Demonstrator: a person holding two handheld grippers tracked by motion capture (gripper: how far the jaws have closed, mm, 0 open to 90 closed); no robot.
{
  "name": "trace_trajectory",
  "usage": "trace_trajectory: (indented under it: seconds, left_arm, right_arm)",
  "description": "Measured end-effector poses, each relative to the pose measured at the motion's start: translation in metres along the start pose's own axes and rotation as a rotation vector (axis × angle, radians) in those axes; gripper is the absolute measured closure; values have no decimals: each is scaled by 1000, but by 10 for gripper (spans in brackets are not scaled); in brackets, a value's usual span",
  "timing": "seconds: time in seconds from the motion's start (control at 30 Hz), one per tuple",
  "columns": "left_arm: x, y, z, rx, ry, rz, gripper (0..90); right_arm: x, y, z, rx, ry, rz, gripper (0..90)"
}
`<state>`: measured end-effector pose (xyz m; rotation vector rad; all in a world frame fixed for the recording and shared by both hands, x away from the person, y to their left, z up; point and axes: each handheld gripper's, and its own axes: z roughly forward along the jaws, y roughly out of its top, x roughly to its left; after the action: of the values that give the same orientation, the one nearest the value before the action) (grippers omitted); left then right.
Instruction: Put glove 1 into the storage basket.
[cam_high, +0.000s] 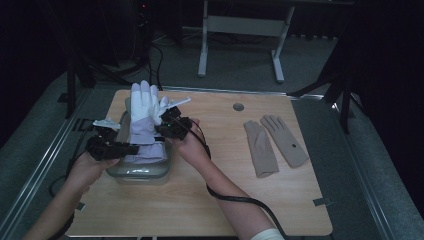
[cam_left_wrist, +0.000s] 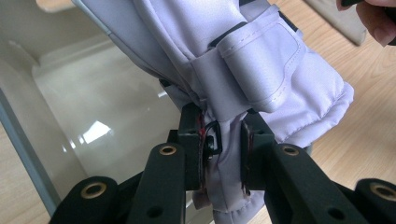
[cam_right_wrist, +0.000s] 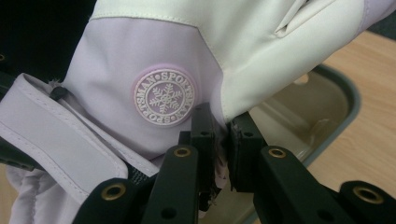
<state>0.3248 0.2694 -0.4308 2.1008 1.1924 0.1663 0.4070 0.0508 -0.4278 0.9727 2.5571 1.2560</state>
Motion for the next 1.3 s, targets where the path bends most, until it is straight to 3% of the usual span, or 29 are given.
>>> trace_trajectory:
  seconds: [0.27,0.5,0.73,0.9,1.13,1.3]
  left_arm:
    - [14,-12,21,32,-25,-52,747]
    - [22,-25,34,71,-45,-97,744]
    - [18,-30,43,99,-40,-94,731]
    - [18,-30,47,134,-60,-93,711]
    - [15,-29,50,163,-34,-90,616]
    - [8,-27,55,207,47,-57,568]
  right_arm:
    - [-7,-11,26,61,6,30,823]
    - [-5,-21,46,126,-3,23,823]
    - [-6,-27,51,179,-2,24,823]
    - [-7,-29,58,227,6,29,823]
    - [-8,-29,65,266,6,47,821]
    - [-7,-27,70,316,-5,50,799]
